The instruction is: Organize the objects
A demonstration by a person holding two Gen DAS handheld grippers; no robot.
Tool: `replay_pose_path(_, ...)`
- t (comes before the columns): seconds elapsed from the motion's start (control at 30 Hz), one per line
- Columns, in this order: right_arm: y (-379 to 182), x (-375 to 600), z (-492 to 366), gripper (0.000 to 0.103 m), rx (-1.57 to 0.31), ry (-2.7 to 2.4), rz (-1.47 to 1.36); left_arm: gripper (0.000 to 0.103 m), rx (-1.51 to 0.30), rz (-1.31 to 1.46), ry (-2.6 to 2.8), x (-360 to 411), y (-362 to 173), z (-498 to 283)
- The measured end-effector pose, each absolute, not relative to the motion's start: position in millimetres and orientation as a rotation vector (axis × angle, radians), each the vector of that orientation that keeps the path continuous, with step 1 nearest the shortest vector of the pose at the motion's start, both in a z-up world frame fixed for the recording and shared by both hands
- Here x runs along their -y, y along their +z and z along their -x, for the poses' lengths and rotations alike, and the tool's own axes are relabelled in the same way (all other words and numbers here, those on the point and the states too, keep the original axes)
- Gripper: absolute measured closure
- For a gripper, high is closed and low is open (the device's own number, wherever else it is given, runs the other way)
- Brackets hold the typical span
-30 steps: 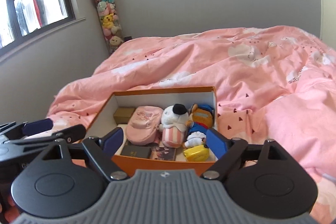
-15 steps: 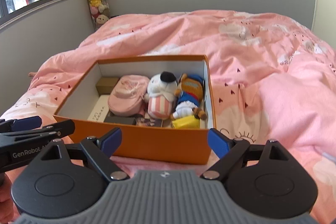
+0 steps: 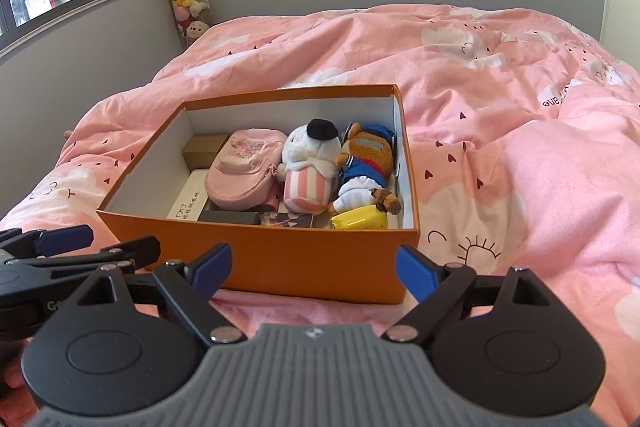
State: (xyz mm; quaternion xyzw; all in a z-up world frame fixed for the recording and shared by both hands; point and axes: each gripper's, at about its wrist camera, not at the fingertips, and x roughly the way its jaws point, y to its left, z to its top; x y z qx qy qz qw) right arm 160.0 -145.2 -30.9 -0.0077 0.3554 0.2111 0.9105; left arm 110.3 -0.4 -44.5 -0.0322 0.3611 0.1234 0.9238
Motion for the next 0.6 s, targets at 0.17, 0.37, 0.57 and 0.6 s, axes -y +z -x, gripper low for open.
replay_pose_path(0.17,-30.1,145.1,-159.5,0.013,-0.727,0.439,0.015,0.015,-0.738,0.065,0.252,0.9,-43.7,-110.7)
replay_pose_path(0.37,-29.9,145.0,-159.4,0.013,-0.728,0.438,0.015,0.015,-0.733,0.059,0.242,2.6,-42.3,-110.3)
replay_pose_path(0.57,-29.4,145.2,-159.4,0.013,-0.729,0.44,0.015,0.015,-0.73,0.063,0.243,1.7,-42.2,-109.5)
replay_pose_path(0.6,-29.4,145.1,-159.3,0.013,-0.729,0.439,0.015,0.015,-0.73,0.062,0.243,1.7,-42.1,-109.5)
